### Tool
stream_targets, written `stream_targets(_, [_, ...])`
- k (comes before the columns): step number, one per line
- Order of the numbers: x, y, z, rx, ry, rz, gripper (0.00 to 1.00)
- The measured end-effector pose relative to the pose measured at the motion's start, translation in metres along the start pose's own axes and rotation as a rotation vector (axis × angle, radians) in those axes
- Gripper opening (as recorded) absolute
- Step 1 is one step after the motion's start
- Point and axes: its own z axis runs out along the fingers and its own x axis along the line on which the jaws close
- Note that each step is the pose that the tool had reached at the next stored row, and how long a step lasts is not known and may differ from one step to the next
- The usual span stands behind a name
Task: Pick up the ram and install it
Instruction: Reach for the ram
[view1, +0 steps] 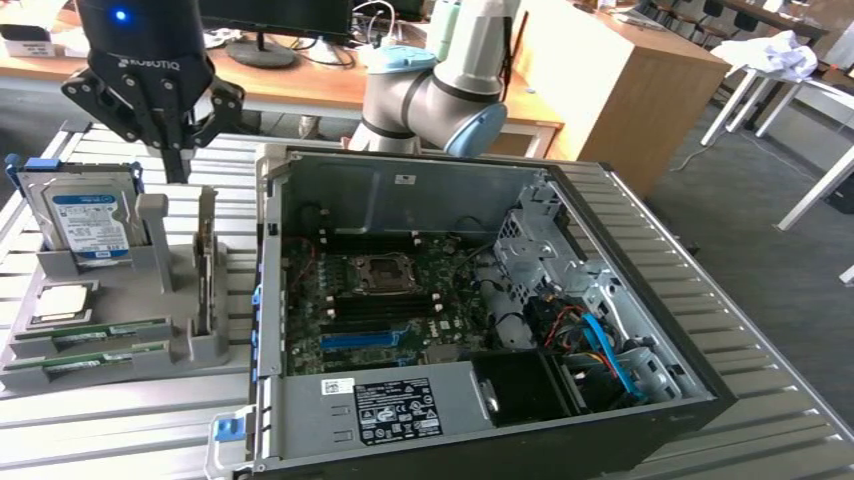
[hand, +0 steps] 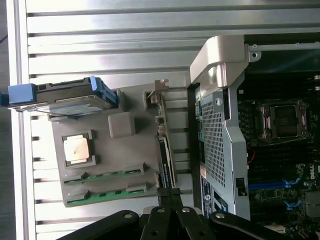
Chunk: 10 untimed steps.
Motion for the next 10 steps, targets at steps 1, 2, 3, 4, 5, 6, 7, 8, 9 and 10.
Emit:
stream_targets(1, [0.001,-0.0001,0.0000,-0.0001,-0.0001,0.000,0.10])
stream_targets(2, [0.003,-0.0002,-0.0001,0.0000,-0.0002,0.000,0.10])
stream_targets(3, [0.004,-0.0003,-0.0001,0.0000,-0.0004,0.000,0.10])
stream_targets(4, [0.006,-0.0004,-0.0002,0.0001,-0.0005,0.000,0.10])
stream_targets(5, [0.007,-0.0005,-0.0002,0.0001,-0.0006,0.000,0.10])
stream_targets(6, [0.008,-0.0006,-0.0002,0.0001,-0.0007,0.000,0.10])
stream_targets(7, [0.009,-0.0007,-0.0003,0.0003,-0.0008,0.000,0.10])
stream_targets(8, [0.010,-0.0008,-0.0003,0.0003,-0.0009,0.000,0.10])
stream_targets(9, [0.011,-0.0008,-0.0004,0.0005,-0.0009,0.000,0.10])
stream_targets(10, [0.012,-0.0009,-0.0004,0.0006,-0.0010,0.000,0.10])
